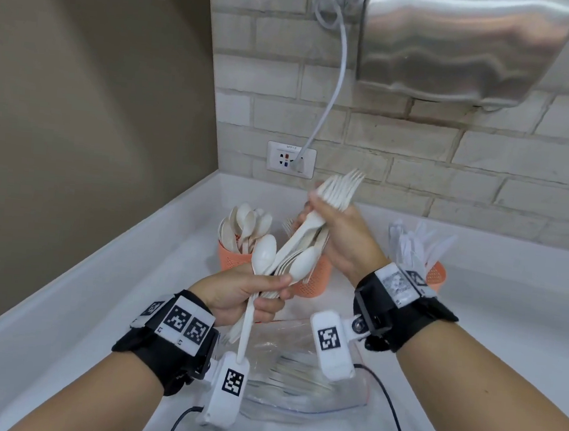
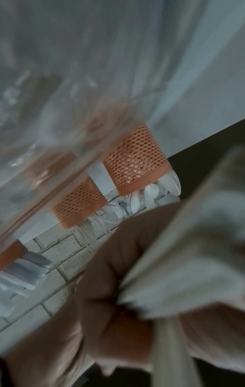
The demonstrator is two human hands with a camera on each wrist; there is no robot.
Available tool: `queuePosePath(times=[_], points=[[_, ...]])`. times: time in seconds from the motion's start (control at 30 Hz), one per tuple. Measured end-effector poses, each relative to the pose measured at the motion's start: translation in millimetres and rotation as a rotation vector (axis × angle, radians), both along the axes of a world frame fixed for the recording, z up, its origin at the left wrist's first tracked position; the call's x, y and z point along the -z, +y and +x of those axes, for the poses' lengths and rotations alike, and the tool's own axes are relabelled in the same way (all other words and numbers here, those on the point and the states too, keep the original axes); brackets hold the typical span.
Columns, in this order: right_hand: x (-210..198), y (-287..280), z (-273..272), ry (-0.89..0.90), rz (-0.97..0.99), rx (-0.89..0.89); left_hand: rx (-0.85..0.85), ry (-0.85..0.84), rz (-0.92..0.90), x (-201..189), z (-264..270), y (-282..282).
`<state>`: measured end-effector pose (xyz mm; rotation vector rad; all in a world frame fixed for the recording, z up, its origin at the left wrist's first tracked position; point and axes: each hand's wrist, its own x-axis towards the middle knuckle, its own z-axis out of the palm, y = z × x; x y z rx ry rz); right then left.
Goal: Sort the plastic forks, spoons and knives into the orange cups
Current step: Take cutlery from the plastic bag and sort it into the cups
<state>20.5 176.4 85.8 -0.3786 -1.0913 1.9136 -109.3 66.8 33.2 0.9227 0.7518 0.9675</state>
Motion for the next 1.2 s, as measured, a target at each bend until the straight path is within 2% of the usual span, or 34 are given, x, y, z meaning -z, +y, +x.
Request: queuePosePath(times=[0.07,0.17,0.3,0.43,0.57,0.73,0.83,0.9,0.97,1.07,1.13,1.2], points=[[-13.2,14.3,5.0,0.032,0.053,0.190,-0.045,0.037,-0.006,0.6,-9.0,-0.8],[-22.5,38.2,16.8,-0.081,0.282,0.533,-0.156,0.048,0.009,3.6,-24.5,-2.4],[-20.5,52.1,12.8,-0.326,0.594,0.739,-0.315,0.026,0.051,-2.1,-32.7,4.1],[-19.9,58.5,-1.6,-0.412,0.721,0.729,-0.411,0.007,0.053,-5.7,-30.1,13.1],[-4.5,54.0,-15.8,-0.484,0.807,0.593,-0.439,0.004,0.058,-5.0,-29.6,16.9],[29.3,57.7,-14.9,-0.488,0.590,0.520,-0.465,-0.010,0.079,-3.9,-27.8,18.8],[38.7,64.5,-8.7,-0.540,0.425,0.399,-0.473,-0.011,0.080,-2.9,-28.0,20.0],[39.5,65.2,-6.5,-0.561,0.391,0.324,-0.473,-0.008,0.082,-2.1,-27.7,20.3],[34.6,64.9,-6.8,-0.512,0.431,0.339,-0.475,-0.003,0.090,-1.1,-27.7,20.6],[25.2,61.7,-8.0,-0.446,0.529,0.489,-0.473,-0.006,0.101,-0.4,-28.9,20.6],[25.9,61.3,-9.1,-0.535,0.578,0.520,-0.472,-0.009,0.106,-1.1,-30.0,19.7],[31.8,62.8,-9.8,-0.665,0.598,0.458,-0.484,-0.012,0.105,-1.8,-30.6,18.8]])
